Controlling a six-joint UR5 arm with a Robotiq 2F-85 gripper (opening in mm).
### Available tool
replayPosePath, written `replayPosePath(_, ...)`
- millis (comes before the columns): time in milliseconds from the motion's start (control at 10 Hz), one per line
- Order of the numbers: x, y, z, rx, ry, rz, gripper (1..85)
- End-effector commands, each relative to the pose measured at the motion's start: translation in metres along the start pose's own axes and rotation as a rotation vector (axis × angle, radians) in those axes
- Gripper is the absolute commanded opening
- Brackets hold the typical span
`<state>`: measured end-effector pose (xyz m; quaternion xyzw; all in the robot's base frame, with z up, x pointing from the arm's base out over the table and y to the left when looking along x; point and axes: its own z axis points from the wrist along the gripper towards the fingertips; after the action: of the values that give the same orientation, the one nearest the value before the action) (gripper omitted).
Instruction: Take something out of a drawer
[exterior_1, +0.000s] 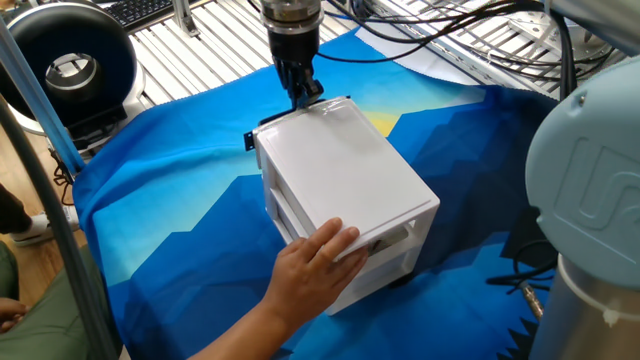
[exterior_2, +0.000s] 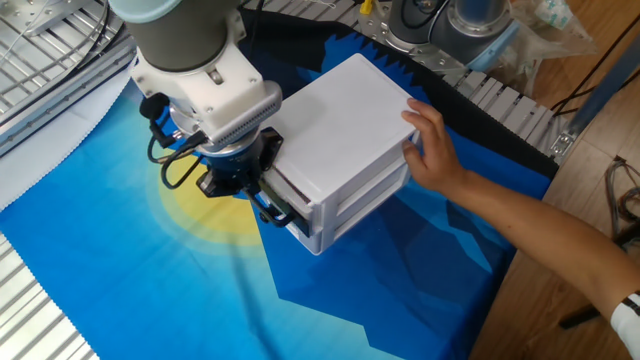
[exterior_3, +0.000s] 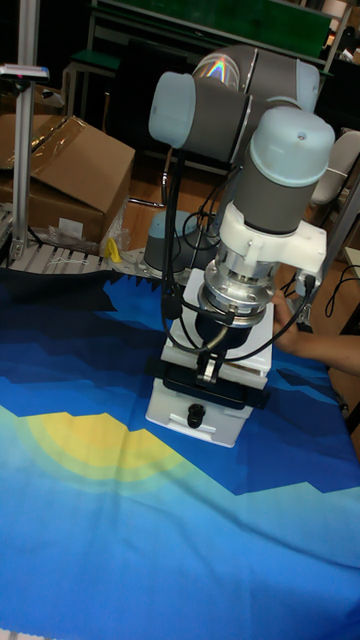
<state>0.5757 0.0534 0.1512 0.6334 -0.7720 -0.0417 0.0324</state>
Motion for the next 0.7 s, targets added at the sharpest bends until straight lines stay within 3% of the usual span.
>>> replayPosePath(0,-0.004,-0.011,-0.002,0.013,-0.017,-0.016,1.0)
replayPosePath(300,-0.008,-0.022,-0.001,0.027,-0.03,-0.035,1.0)
replayPosePath(600,-0.003,-0.033,-0.008,0.024,-0.019,-0.053,1.0)
